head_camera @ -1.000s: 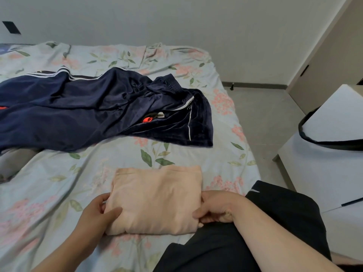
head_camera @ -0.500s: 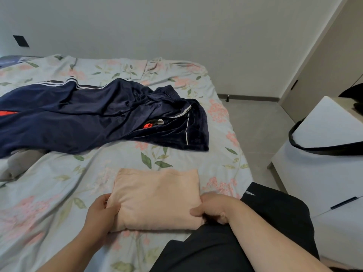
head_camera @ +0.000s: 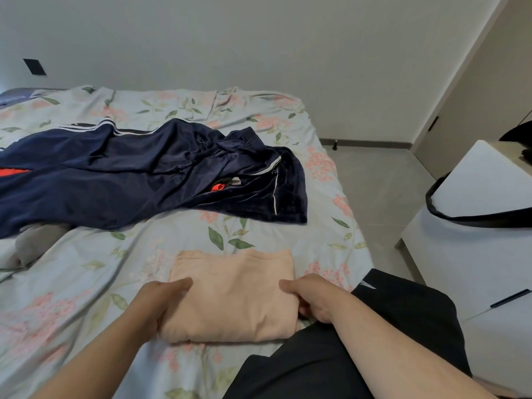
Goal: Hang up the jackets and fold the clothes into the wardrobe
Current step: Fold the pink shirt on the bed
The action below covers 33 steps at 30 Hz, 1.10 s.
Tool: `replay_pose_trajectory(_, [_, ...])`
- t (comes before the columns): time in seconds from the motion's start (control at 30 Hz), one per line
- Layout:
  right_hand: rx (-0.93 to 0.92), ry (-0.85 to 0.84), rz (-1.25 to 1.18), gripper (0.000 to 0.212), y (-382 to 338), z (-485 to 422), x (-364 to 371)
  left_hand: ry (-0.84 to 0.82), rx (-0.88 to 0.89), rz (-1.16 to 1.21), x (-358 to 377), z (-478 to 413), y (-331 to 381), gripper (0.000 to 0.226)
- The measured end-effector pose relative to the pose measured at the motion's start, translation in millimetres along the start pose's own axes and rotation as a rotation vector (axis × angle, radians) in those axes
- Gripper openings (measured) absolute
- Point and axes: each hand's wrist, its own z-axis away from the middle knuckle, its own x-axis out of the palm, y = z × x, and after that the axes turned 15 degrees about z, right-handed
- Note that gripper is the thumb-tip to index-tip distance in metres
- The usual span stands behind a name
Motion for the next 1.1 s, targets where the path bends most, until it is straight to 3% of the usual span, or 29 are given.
replay_pose_trajectory(0.13, [-0.043, -0.09, -0.069, 0.026, -3, 0, 1, -0.142, -0.105, -0.016, 5, -2, 8, 0.042])
replay_pose_trajectory(0.23, [-0.089, -0.079, -0.074, 0.027, -4, 5, 1, -0.153, 0.068, -0.098, 12, 0, -1, 0.04])
replay_pose_trajectory(0.33, [-0.174, 0.017, -0.077, 0.027, -7, 14, 1, -0.165, 0.225, -0.113, 23, 12, 0, 0.049])
replay_pose_trajectory(0.53, [-0.359, 0.283, -0.302, 0.028, -6, 55, -41, -0.22, 0.384, -0.035, 64, 38, 40, 0.023])
replay_pose_trajectory(0.67, [-0.448, 0.355, -0.537, 0.024, 18, 96, -92, -0.452, 0.347, 0.038, 116, 67, 65, 0.019])
replay_pose_trajectory(0.83, [-0.503, 0.523, -0.711, 0.02, 74, 157, -157, -0.758, 0.273, 0.1, 216, 122, 79, 0.035])
replay_pose_trajectory(0.93, [-0.518, 0.644, -0.784, 0.028, 121, 187, -189, -0.945, 0.187, 0.066, 277, 150, 76, 0.033])
replay_pose_trajectory(1.1, [-0.51, 0.883, -0.937, 0.029, 204, 225, -230, -1.062, 0.224, -0.04, 378, 194, 49, 0.028])
